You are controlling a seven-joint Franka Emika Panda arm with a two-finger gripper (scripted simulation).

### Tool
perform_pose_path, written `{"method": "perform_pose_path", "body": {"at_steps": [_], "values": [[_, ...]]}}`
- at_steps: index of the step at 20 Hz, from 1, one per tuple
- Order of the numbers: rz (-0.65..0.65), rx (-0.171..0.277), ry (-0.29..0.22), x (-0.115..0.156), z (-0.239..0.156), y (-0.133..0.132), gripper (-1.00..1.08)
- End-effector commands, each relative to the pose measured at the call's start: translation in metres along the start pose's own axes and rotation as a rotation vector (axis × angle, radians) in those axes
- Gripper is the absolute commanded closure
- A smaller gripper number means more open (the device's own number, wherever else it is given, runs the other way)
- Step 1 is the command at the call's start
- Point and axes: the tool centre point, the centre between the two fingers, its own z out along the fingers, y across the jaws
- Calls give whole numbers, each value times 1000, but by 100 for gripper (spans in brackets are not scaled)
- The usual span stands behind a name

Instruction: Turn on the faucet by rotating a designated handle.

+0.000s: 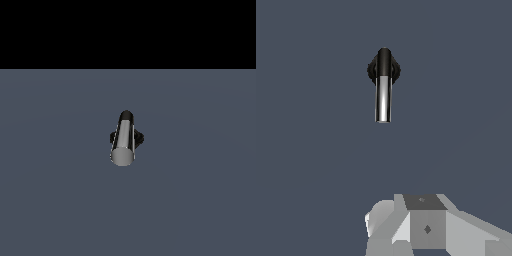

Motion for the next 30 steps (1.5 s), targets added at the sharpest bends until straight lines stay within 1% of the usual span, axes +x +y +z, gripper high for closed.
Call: {"method": "perform_pose_path", "body": {"at_steps": [1,7,13,18,30], "values": [[0,0,0,0,0,0,108],[-1,0,-1,2,9,-2,108],[-6,2,-3,7,36,-6,108],[-12,3,-6,13,70,-12,108],[-29,8,-14,32,173,-31,108]]}}
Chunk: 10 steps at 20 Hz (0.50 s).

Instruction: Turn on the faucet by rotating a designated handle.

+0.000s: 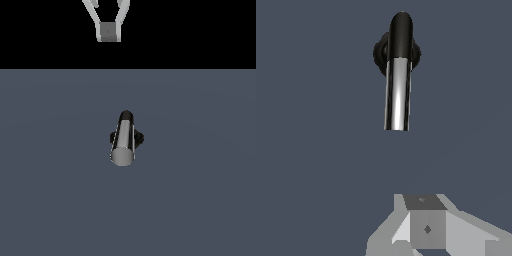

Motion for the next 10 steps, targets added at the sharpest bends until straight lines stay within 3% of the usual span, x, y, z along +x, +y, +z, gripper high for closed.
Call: {"method": "perform_pose_path", "body": {"at_steps": [1,10], "values": [[-4,1,-1,4,21,-4,108],[-16,5,-7,19,91,-17,108]]}}
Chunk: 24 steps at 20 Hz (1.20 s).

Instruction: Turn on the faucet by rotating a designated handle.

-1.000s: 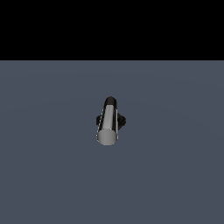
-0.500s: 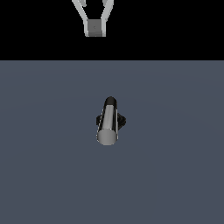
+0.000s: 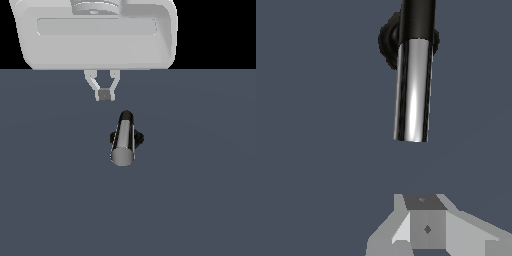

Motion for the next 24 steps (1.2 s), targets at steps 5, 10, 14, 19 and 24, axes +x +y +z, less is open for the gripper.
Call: {"method": "perform_pose_path", "body": {"at_steps": [5,10,14,19,24], "values": [[-9,3,-3,11,50,-9,108],[-16,6,-6,20,86,-16,108],[-20,7,-8,26,110,-21,108],[-24,8,-10,32,132,-25,108],[-27,9,-11,36,146,-28,108]]}}
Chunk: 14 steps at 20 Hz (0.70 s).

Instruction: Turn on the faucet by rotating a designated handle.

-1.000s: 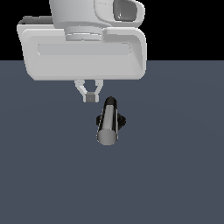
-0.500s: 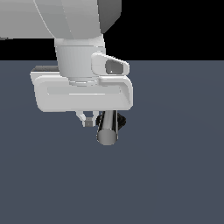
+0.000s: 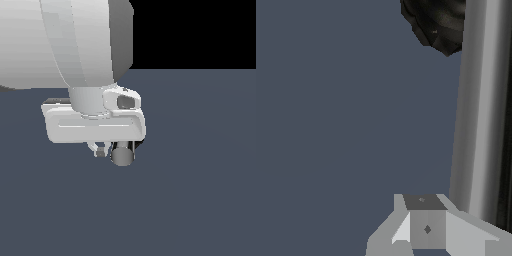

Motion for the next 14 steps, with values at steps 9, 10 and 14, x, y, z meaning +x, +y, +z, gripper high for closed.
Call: {"method": "perform_pose_path", "body": {"at_steps": [9,10,14], "values": [[-2,-1,0,4,10,-2,108],[-2,-1,0,4,10,-2,108],[-2,-1,0,5,10,8,108]]}}
